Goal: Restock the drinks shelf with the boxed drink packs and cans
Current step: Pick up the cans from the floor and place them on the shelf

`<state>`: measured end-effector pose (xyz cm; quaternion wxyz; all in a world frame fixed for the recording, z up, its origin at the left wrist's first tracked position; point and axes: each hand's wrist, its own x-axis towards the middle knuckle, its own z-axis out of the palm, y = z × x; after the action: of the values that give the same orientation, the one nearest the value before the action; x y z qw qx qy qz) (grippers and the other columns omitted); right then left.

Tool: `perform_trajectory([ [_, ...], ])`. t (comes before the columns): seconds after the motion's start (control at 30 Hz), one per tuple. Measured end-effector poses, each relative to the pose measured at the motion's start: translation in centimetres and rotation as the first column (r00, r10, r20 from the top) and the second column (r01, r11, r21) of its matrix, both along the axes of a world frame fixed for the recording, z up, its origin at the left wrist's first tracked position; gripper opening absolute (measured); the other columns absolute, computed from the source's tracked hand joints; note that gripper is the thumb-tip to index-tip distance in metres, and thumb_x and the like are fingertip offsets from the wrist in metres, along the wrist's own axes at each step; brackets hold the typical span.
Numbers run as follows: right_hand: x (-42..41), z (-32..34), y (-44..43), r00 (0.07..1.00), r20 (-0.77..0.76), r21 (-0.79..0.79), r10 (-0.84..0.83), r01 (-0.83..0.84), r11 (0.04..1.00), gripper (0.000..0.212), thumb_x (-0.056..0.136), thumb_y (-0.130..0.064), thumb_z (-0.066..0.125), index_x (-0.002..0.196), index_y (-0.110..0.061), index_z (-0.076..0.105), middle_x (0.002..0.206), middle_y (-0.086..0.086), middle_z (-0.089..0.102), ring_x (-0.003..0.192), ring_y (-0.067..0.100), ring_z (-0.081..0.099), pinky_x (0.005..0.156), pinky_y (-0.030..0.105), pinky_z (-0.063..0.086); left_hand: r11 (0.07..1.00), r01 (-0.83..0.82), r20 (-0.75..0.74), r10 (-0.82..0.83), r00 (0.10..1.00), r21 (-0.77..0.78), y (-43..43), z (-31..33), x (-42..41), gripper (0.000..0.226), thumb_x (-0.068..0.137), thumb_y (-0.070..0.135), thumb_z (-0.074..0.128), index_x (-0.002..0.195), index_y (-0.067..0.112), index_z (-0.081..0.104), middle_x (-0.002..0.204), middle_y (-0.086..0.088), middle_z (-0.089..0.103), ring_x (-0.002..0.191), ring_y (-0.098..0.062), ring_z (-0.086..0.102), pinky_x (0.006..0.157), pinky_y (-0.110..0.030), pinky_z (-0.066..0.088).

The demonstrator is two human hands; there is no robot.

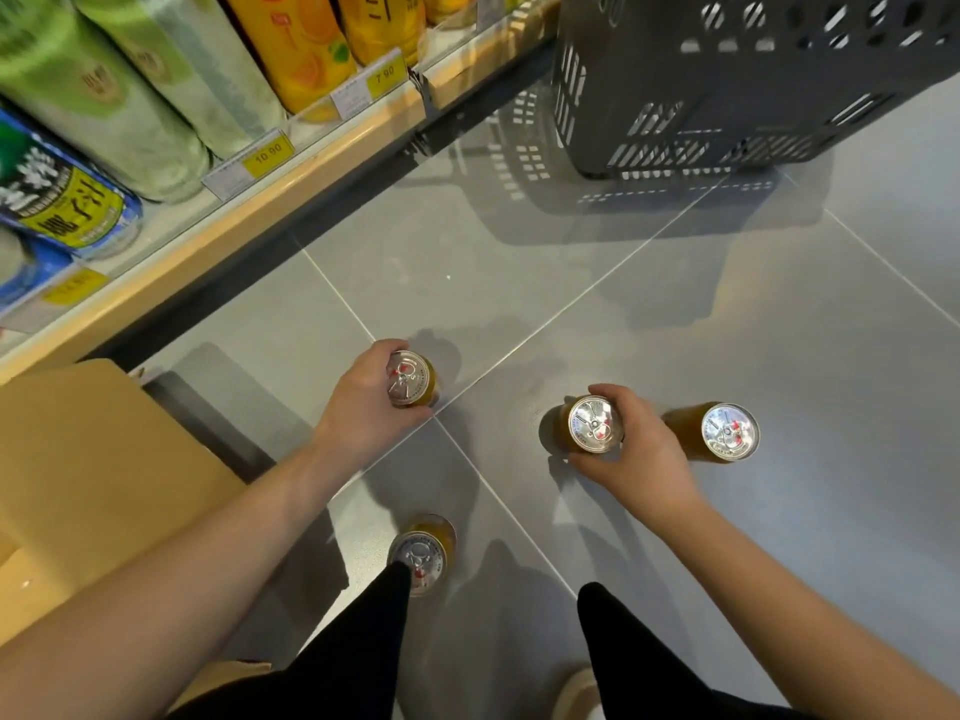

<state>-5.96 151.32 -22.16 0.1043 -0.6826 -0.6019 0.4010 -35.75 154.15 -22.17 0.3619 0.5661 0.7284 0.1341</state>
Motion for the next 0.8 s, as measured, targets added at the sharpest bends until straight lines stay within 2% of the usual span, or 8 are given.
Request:
perform_trajectory([
  [0.1,-0.6,0.4,0.4,1.000,0.013,0.048,-0.011,0.011,0.999,0.066,0.068,-0.017,0.091,0.126,-0.018,0.060,0.110,-0.008,0.060,0.111,0.022,0.062,0.090,0.028,0.047,0.999,-0.045,0.005,0.045,0.999,0.002,-0.1,0.5,-0.2,0.077,0.064,0.023,0.093,0.128,0.021,0.050,0.107,0.005,0.062,0.096,-0.015,0.063,0.082,-0.022,0.050],
  [0.27,-1.9,3.9,1.2,0.994,-0.080,0.121,-0.069,0.079,0.990,0.069,0.069,-0.025,0.092,0.131,-0.024,0.061,0.117,-0.011,0.063,0.109,0.011,0.060,0.095,0.028,0.049,0.998,-0.044,-0.012,0.045,0.999,0.055,0.0,4.0,-1.2,0.076,0.064,0.027,0.093,0.125,0.017,0.050,0.104,0.003,0.062,0.090,-0.015,0.061,0.079,-0.021,0.049],
  [0.4,-3.2,9.8,2.1,0.982,-0.176,0.134,-0.075,0.099,0.986,0.071,0.072,-0.030,0.092,0.134,-0.034,0.058,0.119,-0.021,0.063,0.111,0.004,0.060,0.096,0.026,0.051,0.996,-0.045,-0.003,0.046,0.999,0.082,0.4,9.9,-1.5,0.080,0.066,0.032,0.092,0.131,0.023,0.046,0.109,0.010,0.058,0.096,-0.008,0.057,0.071,-0.007,0.041],
  [0.53,-4.7,20.9,2.2,0.957,-0.266,0.131,-0.114,0.153,0.979,0.072,0.071,-0.032,0.092,0.133,-0.041,0.057,0.121,-0.022,0.066,0.110,-0.001,0.062,0.090,0.017,0.050,0.982,-0.105,0.056,0.097,0.994,0.157,0.1,21.5,-1.4,0.074,0.066,0.033,0.092,0.126,0.028,0.048,0.107,0.015,0.059,0.095,-0.003,0.057,0.074,-0.010,0.041],
  [0.6,-5.6,27.9,2.1,0.942,-0.306,0.151,-0.135,0.188,0.970,0.074,0.070,-0.031,0.094,0.133,-0.042,0.058,0.118,-0.023,0.068,0.108,-0.003,0.063,0.088,0.014,0.049,0.970,-0.139,0.111,0.119,0.987,0.199,-0.5,28.6,-1.4,0.069,0.066,0.033,0.092,0.122,0.031,0.050,0.104,0.022,0.060,0.093,0.006,0.058,0.078,-0.009,0.043],
  [0.67,-6.4,35.7,2.0,0.926,-0.350,0.172,-0.140,0.210,0.963,0.075,0.069,-0.031,0.094,0.133,-0.043,0.057,0.115,-0.023,0.068,0.107,0.000,0.065,0.086,0.023,0.052,0.958,-0.176,0.170,0.139,0.976,0.227,-1.1,36.4,-1.5,0.066,0.066,0.035,0.091,0.119,0.036,0.052,0.105,0.029,0.060,0.097,0.016,0.056,0.080,-0.006,0.042],
  [0.73,-6.9,44.1,1.7,0.905,-0.400,0.172,-0.148,0.232,0.957,0.074,0.069,-0.032,0.093,0.132,-0.046,0.056,0.113,-0.024,0.069,0.105,0.004,0.067,0.078,0.033,0.054,0.956,-0.188,0.215,0.140,0.967,0.223,-1.6,45.0,-1.8,0.068,0.064,0.038,0.091,0.121,0.040,0.055,0.110,0.030,0.062,0.101,0.015,0.057,0.086,-0.010,0.046],
  [0.8,-7.3,53.1,1.2,0.897,-0.421,0.199,-0.131,0.232,0.952,0.075,0.070,-0.028,0.093,0.134,-0.042,0.056,0.114,-0.024,0.068,0.105,0.001,0.066,0.082,0.028,0.054,0.957,-0.182,0.215,0.133,0.967,0.224,-2.3,54.2,-2.2,0.071,0.063,0.040,0.092,0.125,0.041,0.057,0.110,0.034,0.060,0.099,0.020,0.055,0.082,-0.004,0.043],
])
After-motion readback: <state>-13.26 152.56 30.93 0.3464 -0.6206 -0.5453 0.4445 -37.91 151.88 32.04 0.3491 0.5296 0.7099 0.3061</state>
